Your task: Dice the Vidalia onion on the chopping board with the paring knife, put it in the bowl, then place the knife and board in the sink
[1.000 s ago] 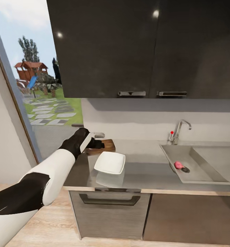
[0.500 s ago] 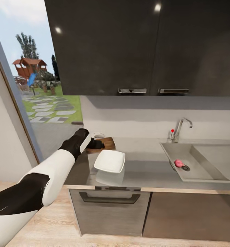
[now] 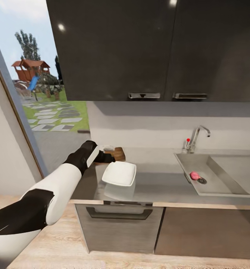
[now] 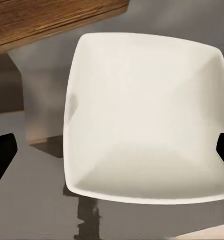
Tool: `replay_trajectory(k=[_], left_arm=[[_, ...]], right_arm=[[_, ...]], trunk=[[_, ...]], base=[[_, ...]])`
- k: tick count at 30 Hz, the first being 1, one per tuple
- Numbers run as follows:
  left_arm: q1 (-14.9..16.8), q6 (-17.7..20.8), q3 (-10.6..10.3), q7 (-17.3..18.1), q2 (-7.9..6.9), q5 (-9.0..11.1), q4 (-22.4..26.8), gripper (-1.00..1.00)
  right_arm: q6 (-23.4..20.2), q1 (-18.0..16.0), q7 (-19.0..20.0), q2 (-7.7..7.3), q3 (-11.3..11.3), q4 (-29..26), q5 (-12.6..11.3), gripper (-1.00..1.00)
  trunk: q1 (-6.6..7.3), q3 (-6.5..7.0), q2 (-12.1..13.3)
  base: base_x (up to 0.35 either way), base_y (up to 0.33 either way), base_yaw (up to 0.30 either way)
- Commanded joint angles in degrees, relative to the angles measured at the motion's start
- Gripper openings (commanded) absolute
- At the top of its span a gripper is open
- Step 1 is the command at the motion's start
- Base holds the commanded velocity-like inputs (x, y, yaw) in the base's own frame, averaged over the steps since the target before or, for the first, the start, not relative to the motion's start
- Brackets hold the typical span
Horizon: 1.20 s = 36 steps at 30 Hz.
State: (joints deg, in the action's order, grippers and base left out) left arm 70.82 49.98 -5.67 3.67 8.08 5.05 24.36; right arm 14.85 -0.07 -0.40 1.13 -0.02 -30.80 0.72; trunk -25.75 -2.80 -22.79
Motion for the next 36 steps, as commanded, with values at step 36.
replay_trajectory(k=[36], left_arm=[[-0.06,0.21,-0.14,8.82,-3.85,0.35,0.91,1.0]], right_arm=[[0.09,-0.02,-0.04,0.01,0.02,-0.05,0.07,1.0]], trunk=[[-0.03,-3.33,-0.13]], base=[[0.0,0.0,0.0]])
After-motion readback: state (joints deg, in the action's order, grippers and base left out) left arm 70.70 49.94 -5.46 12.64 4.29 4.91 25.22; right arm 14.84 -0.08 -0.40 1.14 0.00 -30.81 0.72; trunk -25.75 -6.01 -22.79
